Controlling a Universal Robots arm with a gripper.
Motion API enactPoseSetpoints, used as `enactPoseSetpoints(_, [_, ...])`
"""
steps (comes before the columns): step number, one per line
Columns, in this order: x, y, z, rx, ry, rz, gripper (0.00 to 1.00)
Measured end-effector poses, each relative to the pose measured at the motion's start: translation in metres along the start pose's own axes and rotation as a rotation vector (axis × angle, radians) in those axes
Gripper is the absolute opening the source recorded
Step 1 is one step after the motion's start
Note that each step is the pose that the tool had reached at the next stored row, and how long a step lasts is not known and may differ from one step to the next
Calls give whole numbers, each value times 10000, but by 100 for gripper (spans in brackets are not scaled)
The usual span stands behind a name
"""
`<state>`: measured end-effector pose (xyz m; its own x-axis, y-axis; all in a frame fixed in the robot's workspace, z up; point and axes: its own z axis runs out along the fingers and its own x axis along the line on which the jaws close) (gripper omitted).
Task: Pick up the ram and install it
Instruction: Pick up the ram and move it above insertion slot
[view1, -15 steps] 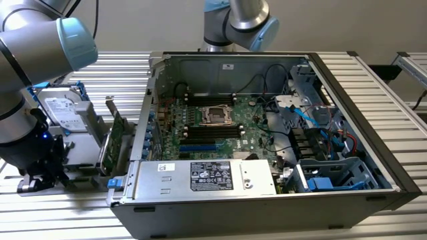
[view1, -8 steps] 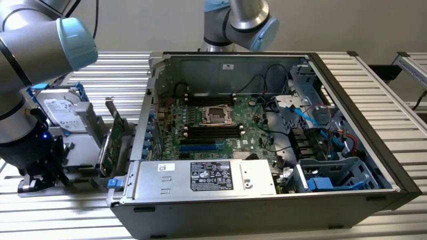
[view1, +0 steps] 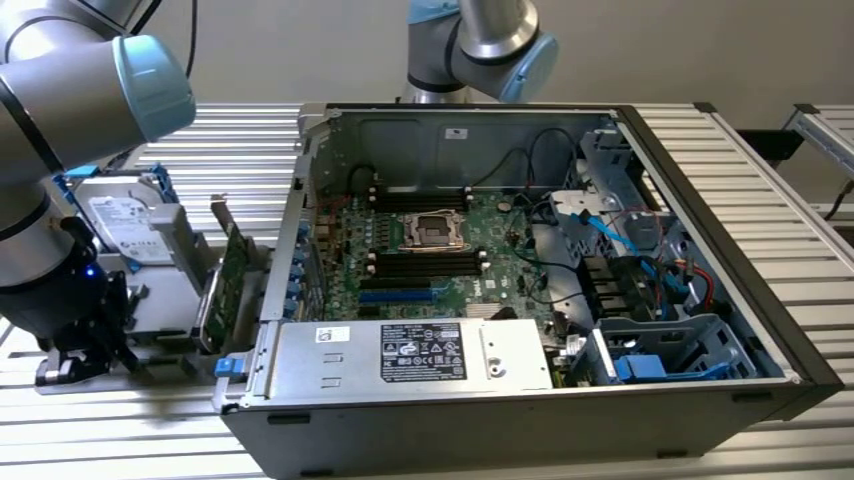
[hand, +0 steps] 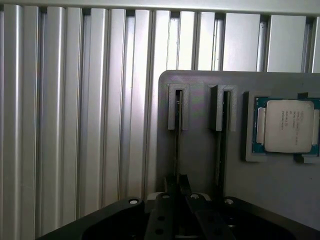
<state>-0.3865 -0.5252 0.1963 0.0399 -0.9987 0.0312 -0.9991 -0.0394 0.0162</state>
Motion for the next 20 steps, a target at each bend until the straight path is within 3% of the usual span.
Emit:
enactPoseSetpoints(9, [1,1,-47,0,0,1,14])
enactPoseSetpoints(13, [5,3,-167,0,-1,1,14])
enactPoseSetpoints(20, [15,7,-481,-23,-1,-1,14])
